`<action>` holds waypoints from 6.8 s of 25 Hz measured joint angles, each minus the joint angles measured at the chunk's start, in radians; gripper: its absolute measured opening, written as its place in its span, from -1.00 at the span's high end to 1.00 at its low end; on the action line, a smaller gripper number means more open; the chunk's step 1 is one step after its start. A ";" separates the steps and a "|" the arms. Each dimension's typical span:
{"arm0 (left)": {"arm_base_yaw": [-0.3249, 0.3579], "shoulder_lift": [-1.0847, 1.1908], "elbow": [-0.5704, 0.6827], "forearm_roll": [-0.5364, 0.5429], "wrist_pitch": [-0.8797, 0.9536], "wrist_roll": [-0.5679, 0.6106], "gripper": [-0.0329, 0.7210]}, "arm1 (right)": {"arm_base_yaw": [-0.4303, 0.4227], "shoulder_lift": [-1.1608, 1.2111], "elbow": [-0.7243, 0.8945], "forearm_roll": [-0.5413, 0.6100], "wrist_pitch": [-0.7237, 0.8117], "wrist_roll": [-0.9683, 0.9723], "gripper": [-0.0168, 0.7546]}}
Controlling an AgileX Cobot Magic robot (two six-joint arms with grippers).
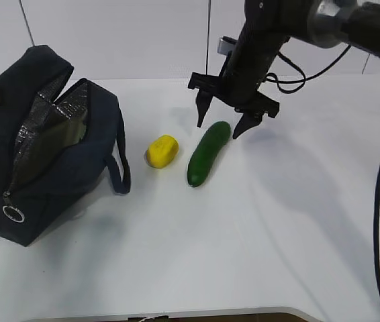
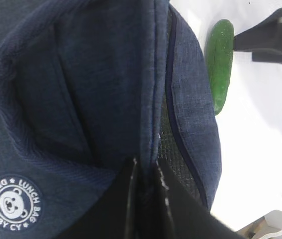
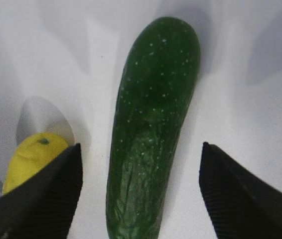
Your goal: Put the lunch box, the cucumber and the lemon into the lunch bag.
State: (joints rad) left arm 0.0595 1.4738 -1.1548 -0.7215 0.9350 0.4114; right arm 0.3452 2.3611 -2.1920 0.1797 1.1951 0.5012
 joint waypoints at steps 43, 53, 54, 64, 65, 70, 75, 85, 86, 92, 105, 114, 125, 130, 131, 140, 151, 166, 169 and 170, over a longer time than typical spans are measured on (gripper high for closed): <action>0.000 0.000 0.000 0.000 0.000 0.000 0.87 | 0.000 0.101 0.000 -0.022 -0.107 0.086 -0.06; 0.000 0.000 0.000 0.000 0.002 0.000 0.87 | 0.000 0.101 -0.139 -0.012 0.020 -0.066 0.01; 0.000 0.000 0.000 0.000 0.002 0.000 0.87 | 0.000 0.101 -0.166 -0.008 0.028 -0.086 0.01; 0.000 0.000 0.000 0.000 0.004 0.002 0.87 | 0.000 0.101 -0.447 0.317 0.051 -0.286 0.01; 0.000 0.000 0.000 0.000 0.004 0.002 0.87 | 0.002 0.101 -0.450 0.383 0.051 -0.310 0.01; 0.000 0.000 0.000 0.000 0.004 0.002 0.87 | 0.044 0.101 -0.450 0.543 0.053 -0.380 0.01; 0.000 0.000 0.000 0.000 0.004 0.003 0.87 | 0.111 0.101 -0.451 0.565 0.055 -0.401 0.01; 0.000 0.000 0.000 0.000 0.005 0.003 0.87 | 0.184 0.109 -0.370 0.573 0.055 -0.341 0.01; 0.000 0.000 0.000 0.000 0.006 0.003 0.87 | 0.189 0.115 -0.368 0.578 0.055 -0.339 0.01; 0.000 0.000 0.000 0.000 0.018 0.003 0.87 | 0.200 0.171 -0.360 0.707 0.048 -0.336 0.01; 0.000 0.000 0.000 -0.007 0.036 0.003 0.87 | 0.218 0.210 -0.357 0.733 -0.205 -0.345 0.00; 0.000 0.000 0.000 -0.009 0.036 0.003 0.87 | 0.218 0.213 -0.357 0.718 -0.225 -0.364 -0.18; 0.000 0.000 0.000 -0.009 0.036 0.003 0.87 | 0.215 0.213 -0.357 0.700 -0.100 -0.428 -0.31; 0.000 0.000 0.000 -0.009 0.032 0.004 0.87 | 0.211 0.213 -0.449 0.643 0.029 -0.455 -0.32; 0.000 0.000 0.000 -0.007 0.032 0.004 0.87 | 0.211 0.213 -0.482 0.618 0.034 -0.456 -0.32; 0.000 0.000 0.000 0.000 0.030 0.005 0.87 | 0.198 0.200 -0.716 0.476 0.055 -0.457 -0.32; 0.000 0.000 0.000 0.005 0.030 0.005 0.87 | 0.186 0.104 -0.686 0.153 0.065 -0.396 -0.32; 0.000 0.000 0.000 0.005 0.032 0.005 0.87 | 0.181 -0.064 -0.123 -0.041 0.063 0.045 -0.32; 0.000 0.000 0.000 0.005 0.032 0.005 0.87 | 0.181 -0.043 -0.124 -0.046 0.057 0.168 -0.32; 0.000 0.000 0.000 0.005 0.032 0.005 0.87 | 0.181 -0.035 -0.122 -0.052 0.057 0.202 -0.32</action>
State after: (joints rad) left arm 0.0595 1.4738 -1.1548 -0.7170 0.9667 0.4168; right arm 0.5264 2.3260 -2.3141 0.1274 1.2519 0.7031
